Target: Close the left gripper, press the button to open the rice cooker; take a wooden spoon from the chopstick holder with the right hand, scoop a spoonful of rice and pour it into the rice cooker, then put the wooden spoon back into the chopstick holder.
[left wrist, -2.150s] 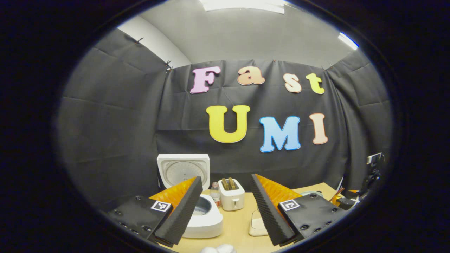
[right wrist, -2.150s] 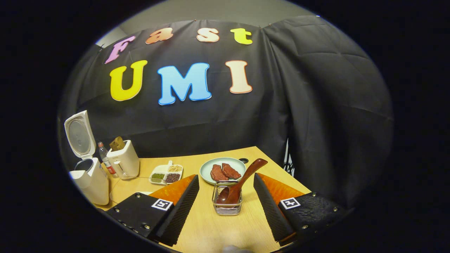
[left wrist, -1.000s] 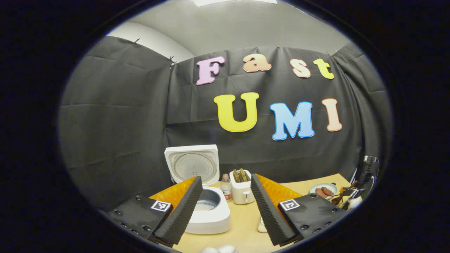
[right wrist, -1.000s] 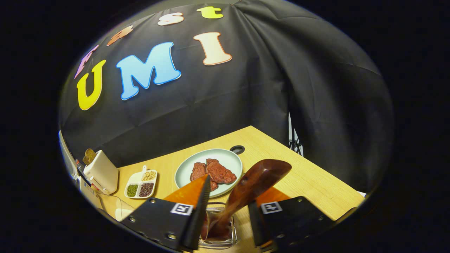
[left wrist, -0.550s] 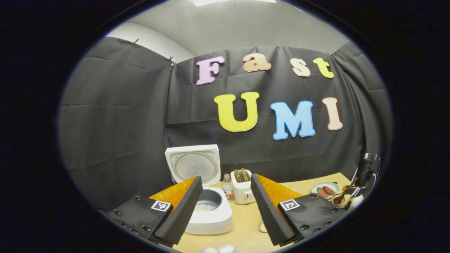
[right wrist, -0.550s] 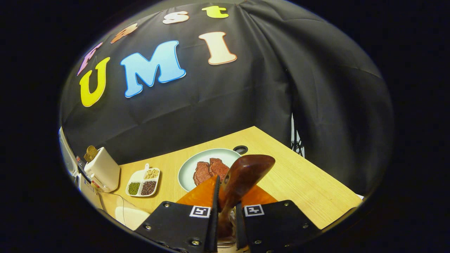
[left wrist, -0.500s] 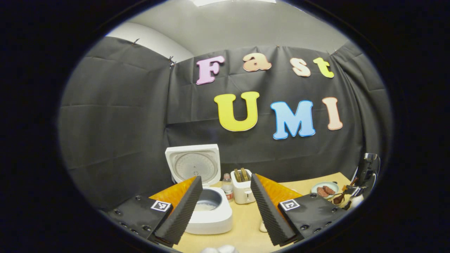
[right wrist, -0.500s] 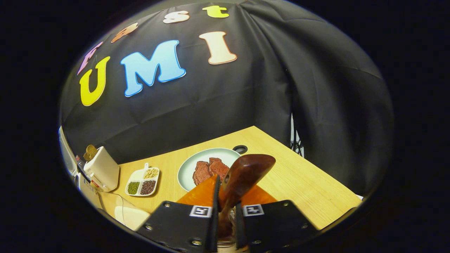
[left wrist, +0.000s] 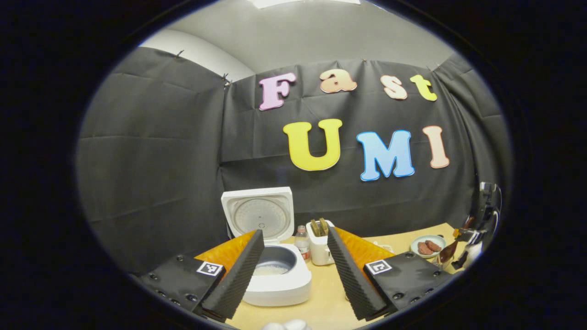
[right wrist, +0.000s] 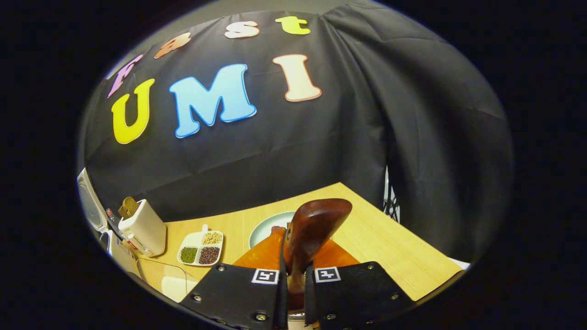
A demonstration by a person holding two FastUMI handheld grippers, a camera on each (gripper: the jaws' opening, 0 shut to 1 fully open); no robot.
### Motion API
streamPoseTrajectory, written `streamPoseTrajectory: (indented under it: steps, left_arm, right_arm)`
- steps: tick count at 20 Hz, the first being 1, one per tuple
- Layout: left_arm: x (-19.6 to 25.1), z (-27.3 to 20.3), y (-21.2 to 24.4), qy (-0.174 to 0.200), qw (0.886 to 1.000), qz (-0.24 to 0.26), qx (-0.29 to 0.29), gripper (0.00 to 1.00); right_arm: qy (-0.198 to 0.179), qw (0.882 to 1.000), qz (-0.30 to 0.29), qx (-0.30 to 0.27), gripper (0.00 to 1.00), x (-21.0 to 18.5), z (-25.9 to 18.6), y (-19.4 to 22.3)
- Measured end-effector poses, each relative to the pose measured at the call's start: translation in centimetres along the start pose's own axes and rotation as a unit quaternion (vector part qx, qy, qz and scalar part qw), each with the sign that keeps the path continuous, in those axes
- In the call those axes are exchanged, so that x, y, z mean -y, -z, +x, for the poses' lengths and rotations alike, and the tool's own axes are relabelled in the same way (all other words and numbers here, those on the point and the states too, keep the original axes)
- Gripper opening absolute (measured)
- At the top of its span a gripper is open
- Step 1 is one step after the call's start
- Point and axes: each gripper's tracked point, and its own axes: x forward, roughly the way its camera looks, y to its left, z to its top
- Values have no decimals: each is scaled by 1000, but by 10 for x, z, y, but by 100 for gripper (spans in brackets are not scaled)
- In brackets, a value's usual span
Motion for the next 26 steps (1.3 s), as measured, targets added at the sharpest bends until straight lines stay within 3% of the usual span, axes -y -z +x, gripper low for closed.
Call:
streamPoseTrajectory:
  steps: [5, 9, 12, 16, 21, 26]
  left_arm:
    - [-27, 0, 13, -9, 1000, 1, -1, 97]
    - [-51, -1, 24, -16, 1000, -1, -4, 98]
    - [-63, 0, 30, -19, 1000, 2, -7, 98]
    - [-76, 4, 32, -21, 1000, 0, -5, 98]
    - [-83, 6, 41, -23, 1000, -10, -12, 97]
    - [-91, 7, 52, -28, 999, -10, -23, 98]
  right_arm:
    - [-53, 998, -15, 42, 14, -76, -41, -70]
    - [-105, 992, -22, 61, 14, -157, -71, -84]
    - [-130, 990, -40, 42, 14, -205, -75, -53]
    - [-142, 987, -72, 8, 14, -238, -66, 7]
    - [-124, 980, -157, -15, 14, -245, -48, 68]
    - [-112, 959, -259, -10, 14, -238, -35, 102]
